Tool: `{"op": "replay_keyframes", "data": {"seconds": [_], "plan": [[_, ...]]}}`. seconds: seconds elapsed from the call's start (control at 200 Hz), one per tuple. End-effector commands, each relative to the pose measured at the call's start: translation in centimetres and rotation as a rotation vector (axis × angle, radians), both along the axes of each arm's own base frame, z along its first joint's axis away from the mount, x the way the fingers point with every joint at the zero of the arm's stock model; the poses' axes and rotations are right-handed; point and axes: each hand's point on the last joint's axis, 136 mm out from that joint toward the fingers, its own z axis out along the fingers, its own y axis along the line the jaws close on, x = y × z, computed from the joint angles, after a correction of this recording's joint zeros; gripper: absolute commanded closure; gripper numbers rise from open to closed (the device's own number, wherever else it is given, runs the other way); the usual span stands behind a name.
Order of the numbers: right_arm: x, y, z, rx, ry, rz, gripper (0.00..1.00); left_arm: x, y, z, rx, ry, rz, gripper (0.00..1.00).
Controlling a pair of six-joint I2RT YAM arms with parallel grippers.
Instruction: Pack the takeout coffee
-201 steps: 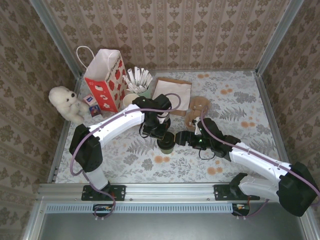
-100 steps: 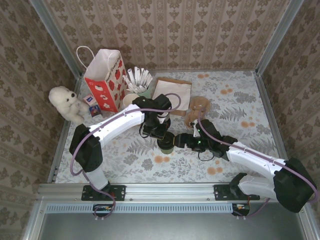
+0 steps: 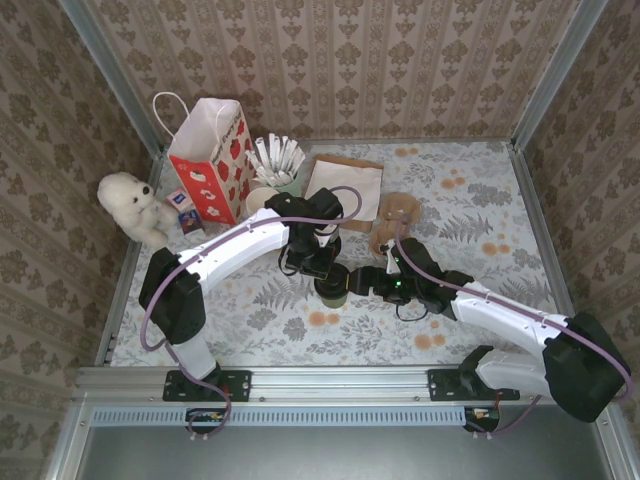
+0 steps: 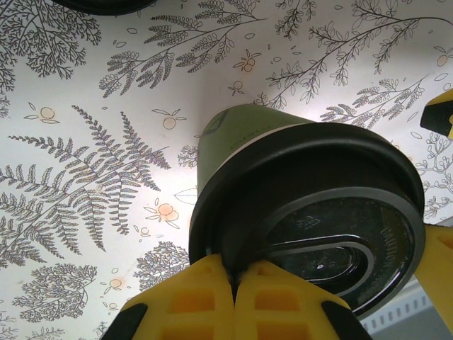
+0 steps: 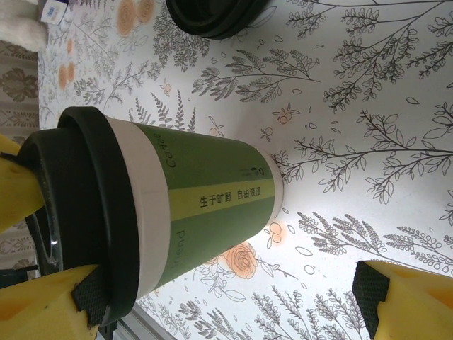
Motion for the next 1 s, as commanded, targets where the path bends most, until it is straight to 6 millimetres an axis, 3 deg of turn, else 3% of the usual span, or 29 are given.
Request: {"op": "replay_keyframes", "data": {"seconds": [0.0, 0.185, 0.32, 0.53, 0.615, 0.72, 0.875, 0.995], "plan": [[-1.5, -0.8, -2.4, -0.065, 0.092, 0.019, 0.08, -0.8, -0.3, -1.2, 0.023, 0.054, 0.001, 1.00], [-1.9, -1.3, -3.6, -0.107, 0.123, 0.019, 0.08, -0.8, -0.1, -1.5, 0.037, 0.063, -0.001, 1.00], [-1.9, -1.7, -4.4, -0.136, 0.148, -0.002, 0.07, -1.3, 0.6, -2.9, 0.072, 0.085, 0.002, 1.00], [-3.4, -4.4, -7.8, -0.251, 0.219, -0.062, 0.07, -5.1, 5.6, -10.6, 0.237, 0.199, 0.023, 1.00], [-3.6, -4.8, -8.2, -0.262, 0.228, -0.079, 0.07, -6.3, 5.7, -12.1, 0.230, 0.266, 0.025, 1.00], [-2.5, -3.5, -6.0, -0.198, 0.168, -0.051, 0.06, -4.2, 5.0, -10.0, 0.239, 0.193, -0.012, 1.00], [-0.5, -0.1, 0.1, -0.024, -0.014, 0.040, 0.00, -0.4, 3.2, -5.0, 0.153, 0.112, 0.030, 1.00], [0.2, 1.0, 2.7, 0.042, -0.194, 0.107, 0.00, 0.9, 1.5, -2.3, 0.082, 0.066, 0.033, 1.00]]}}
